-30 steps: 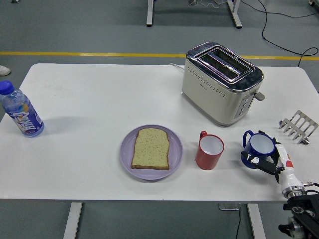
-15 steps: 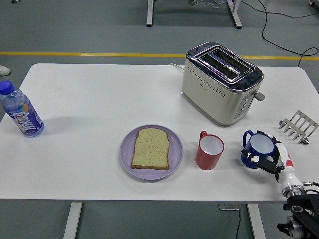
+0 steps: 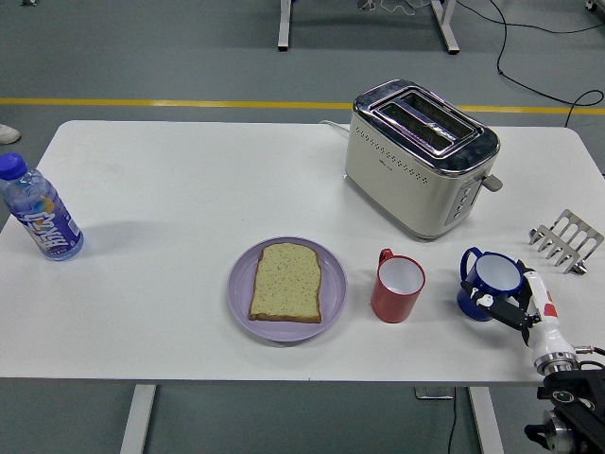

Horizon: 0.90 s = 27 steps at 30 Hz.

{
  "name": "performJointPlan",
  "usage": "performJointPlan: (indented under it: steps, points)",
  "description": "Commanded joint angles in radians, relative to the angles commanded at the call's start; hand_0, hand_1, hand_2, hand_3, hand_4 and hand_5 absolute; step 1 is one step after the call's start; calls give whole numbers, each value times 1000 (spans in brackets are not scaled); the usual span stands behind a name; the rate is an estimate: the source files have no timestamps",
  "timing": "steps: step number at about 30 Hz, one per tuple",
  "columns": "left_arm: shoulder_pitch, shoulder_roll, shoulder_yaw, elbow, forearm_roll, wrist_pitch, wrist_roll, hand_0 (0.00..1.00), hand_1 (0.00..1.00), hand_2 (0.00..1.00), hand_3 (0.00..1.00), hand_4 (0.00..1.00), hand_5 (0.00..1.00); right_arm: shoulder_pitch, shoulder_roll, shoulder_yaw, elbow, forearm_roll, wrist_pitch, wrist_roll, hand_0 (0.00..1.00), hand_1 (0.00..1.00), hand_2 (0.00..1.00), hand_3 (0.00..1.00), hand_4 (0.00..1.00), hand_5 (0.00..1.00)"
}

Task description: Pick up the cup,pour liquid into bread,place the cup on the desk

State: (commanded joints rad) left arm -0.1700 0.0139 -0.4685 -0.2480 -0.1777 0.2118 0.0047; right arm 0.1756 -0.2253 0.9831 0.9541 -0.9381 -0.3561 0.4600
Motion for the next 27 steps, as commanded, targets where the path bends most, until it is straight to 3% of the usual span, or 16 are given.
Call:
performJointPlan:
  steps: [17, 18, 27]
  points:
    - [1, 0, 1, -1, -2, 0, 0, 690, 756, 773, 611, 396, 998, -2, 3, 10, 1, 18, -7, 17, 626, 559, 617, 662, 766, 2]
    - [1, 0, 1, -1, -2, 0, 0, 690, 756, 773, 611, 396, 998, -3, 3, 12, 2, 18, -8, 19, 585, 528, 591, 635, 761, 2]
    - [3, 0, -5, -1, 8, 2, 3, 690, 756, 773, 611, 396, 998, -14, 2, 49, 28, 11, -16, 23, 538, 498, 557, 611, 759, 2]
